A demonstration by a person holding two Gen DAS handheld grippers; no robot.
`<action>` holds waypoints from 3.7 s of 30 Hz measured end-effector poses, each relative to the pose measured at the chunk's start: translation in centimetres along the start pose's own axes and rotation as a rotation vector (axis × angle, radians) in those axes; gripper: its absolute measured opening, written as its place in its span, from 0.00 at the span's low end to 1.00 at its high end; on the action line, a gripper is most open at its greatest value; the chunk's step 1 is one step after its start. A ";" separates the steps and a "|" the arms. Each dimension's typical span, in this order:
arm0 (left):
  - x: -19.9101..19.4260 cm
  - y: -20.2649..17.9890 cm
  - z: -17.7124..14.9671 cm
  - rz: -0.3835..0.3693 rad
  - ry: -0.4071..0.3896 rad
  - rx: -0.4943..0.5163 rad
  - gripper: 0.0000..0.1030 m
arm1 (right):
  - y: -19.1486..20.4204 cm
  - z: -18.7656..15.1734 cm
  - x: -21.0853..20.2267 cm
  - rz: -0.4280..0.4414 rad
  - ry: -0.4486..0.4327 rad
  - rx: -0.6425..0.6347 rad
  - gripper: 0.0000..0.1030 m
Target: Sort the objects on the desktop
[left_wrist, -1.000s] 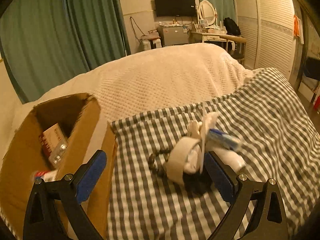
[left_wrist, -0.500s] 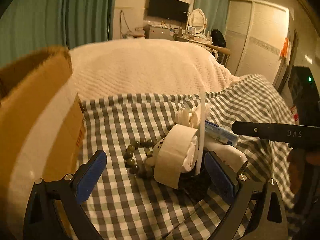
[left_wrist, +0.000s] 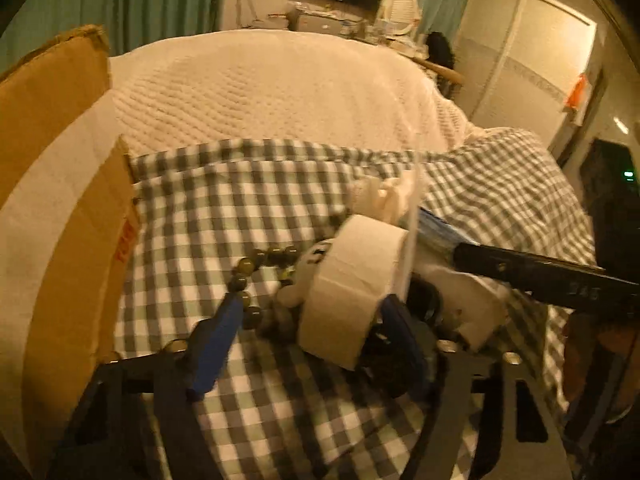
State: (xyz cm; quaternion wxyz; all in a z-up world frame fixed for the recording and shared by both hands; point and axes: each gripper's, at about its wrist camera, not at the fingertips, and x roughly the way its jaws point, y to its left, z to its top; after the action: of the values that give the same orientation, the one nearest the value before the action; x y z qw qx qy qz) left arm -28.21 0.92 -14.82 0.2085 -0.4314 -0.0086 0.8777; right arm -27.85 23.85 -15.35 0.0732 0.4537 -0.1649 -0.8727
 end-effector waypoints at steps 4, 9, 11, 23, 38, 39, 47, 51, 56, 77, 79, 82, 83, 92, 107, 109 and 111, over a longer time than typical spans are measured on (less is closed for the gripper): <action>-0.1 -1.6 -0.1 -0.023 -0.013 0.061 0.34 | 0.2 -0.2 0.4 0.001 0.002 -0.010 0.54; -0.6 -1.5 -0.2 -0.026 -0.042 0.060 0.31 | 0.2 -0.7 -0.4 0.004 -0.015 -0.005 0.49; -0.8 -1.3 -0.1 -0.020 -0.051 0.055 0.31 | 0.2 -0.8 -0.5 0.004 -0.019 0.000 0.49; -5.6 -1.6 0.2 0.041 -0.138 0.052 0.31 | 0.9 -1.3 -3.7 -0.026 -0.078 -0.016 0.47; -11.9 -3.1 -0.7 0.199 -0.241 0.124 0.31 | 3.1 -3.6 -9.5 -0.052 -0.144 -0.056 0.45; -12.1 -3.0 -1.0 0.203 -0.241 0.131 0.31 | 3.2 -3.8 -9.8 -0.056 -0.149 -0.056 0.45; -12.9 -3.1 -2.5 0.056 -0.190 0.076 0.32 | 4.1 -5.6 -11.3 -0.067 -0.137 -0.073 0.45; -12.1 -3.3 -3.4 -0.069 -0.112 0.036 0.83 | 4.5 -6.1 -11.6 -0.064 -0.130 -0.075 0.45; -11.0 -4.5 -4.7 -0.103 -0.064 0.077 0.88 | 4.5 -6.5 -11.9 -0.074 -0.125 -0.073 0.45; -6.9 -1.3 -6.0 0.047 0.091 -0.036 0.65 | 4.4 -7.5 -11.3 -0.075 -0.093 -0.058 0.45; -7.9 -2.1 -5.7 0.072 0.074 0.002 0.65 | 4.4 -7.5 -11.4 -0.071 -0.097 -0.058 0.45; -10.2 -2.8 -5.3 0.097 0.022 0.016 0.65 | 4.5 -7.4 -11.8 -0.059 -0.107 -0.054 0.45; -11.3 -2.9 -5.3 0.096 -0.004 0.012 0.65 | 4.5 -7.3 -11.9 -0.053 -0.110 -0.052 0.45; -15.8 -2.4 -4.9 0.123 -0.099 -0.045 0.65 | 6.3 -7.7 -14.1 -0.017 -0.145 -0.109 0.45; -23.9 2.2 0.0 0.237 -0.301 -0.149 0.65 | 14.1 -5.9 -19.7 0.052 -0.238 -0.309 0.19; -24.1 3.6 0.9 0.242 -0.310 -0.171 0.65 | 15.4 -5.2 -19.1 0.048 -0.227 -0.348 0.07; -24.2 5.1 1.6 0.253 -0.326 -0.202 0.65 | 16.1 -5.0 -18.2 0.055 -0.215 -0.357 0.07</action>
State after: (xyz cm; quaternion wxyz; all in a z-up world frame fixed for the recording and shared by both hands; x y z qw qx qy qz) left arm -18.12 -12.49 3.43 0.0482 -0.3003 -0.0757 0.9496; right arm -13.65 12.74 1.67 0.1582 0.3330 -0.0269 -0.9292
